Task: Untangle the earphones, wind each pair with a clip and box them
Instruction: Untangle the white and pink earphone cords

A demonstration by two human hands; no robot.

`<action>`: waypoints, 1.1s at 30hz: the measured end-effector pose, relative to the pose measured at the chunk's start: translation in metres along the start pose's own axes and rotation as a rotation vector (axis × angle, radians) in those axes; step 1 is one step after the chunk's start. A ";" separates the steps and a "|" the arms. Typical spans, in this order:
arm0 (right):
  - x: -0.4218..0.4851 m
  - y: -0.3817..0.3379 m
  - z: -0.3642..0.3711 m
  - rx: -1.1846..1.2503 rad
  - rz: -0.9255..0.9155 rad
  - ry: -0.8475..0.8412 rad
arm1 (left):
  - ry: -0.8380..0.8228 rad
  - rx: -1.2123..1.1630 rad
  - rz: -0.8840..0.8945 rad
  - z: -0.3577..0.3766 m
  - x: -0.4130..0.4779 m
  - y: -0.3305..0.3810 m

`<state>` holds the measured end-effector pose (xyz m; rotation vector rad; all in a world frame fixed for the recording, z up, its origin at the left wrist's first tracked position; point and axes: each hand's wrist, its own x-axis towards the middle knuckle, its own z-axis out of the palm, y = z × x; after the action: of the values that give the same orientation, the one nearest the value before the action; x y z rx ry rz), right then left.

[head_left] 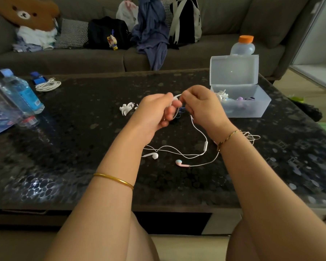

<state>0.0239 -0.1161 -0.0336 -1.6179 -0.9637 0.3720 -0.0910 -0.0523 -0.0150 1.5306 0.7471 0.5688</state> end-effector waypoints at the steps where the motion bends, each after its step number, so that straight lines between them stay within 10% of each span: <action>1: 0.000 0.000 0.002 0.013 0.011 -0.018 | -0.023 -0.183 -0.026 0.000 0.000 0.000; 8: -0.014 -0.008 0.010 -0.081 0.158 -0.477 | 0.114 -0.674 -0.025 -0.013 0.004 -0.001; 13: -0.018 -0.019 0.004 -0.079 0.130 -0.579 | 0.362 0.017 0.214 -0.017 0.007 -0.014; 19: -0.007 -0.017 -0.009 0.106 0.108 -0.281 | 0.170 0.431 0.171 -0.008 0.004 -0.013; 26: -0.003 -0.002 -0.002 -0.010 -0.005 -0.044 | -0.211 -0.269 -0.143 -0.010 -0.001 -0.002; 33: -0.013 -0.006 0.004 -0.096 0.153 -0.486 | 0.074 -0.727 -0.059 -0.017 0.004 -0.002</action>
<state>0.0108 -0.1228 -0.0328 -1.7301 -1.2355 0.8640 -0.1014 -0.0382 -0.0160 0.8163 0.5498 0.7530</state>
